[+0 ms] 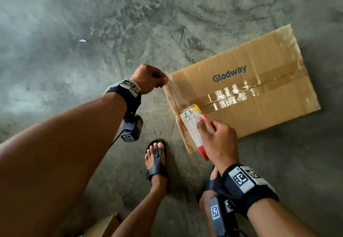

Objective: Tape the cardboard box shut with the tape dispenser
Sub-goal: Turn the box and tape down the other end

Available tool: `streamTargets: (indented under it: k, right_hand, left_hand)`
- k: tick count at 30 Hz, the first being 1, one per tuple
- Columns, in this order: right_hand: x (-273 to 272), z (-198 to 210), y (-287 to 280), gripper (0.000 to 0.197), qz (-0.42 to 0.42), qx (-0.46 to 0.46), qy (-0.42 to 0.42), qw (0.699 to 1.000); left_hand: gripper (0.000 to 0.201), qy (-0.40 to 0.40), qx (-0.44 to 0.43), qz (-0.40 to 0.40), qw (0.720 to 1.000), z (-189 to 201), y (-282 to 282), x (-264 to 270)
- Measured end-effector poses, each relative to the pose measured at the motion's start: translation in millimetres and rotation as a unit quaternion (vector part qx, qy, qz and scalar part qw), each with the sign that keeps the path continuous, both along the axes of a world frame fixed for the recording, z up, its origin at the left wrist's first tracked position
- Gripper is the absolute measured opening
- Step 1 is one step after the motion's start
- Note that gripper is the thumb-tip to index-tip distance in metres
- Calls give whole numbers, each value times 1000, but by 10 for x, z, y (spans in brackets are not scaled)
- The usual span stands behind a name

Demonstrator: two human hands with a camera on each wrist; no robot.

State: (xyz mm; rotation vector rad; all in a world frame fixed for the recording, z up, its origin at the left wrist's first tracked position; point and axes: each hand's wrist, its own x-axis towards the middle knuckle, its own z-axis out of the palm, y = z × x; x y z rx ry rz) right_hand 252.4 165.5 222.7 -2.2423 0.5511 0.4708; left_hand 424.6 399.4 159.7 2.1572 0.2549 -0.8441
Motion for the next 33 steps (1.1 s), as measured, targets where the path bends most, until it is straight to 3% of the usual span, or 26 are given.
streamTargets:
  k: [12,33]
  right_hand:
    - [254,-233,252,60,-13,-39,21,999]
    - [276,-503,380,60,-11,-51,54,997]
  left_hand:
    - [12,-19,20,-19,999,-328,69,547]
    - [10,9,52,-3,999,-666,62,429]
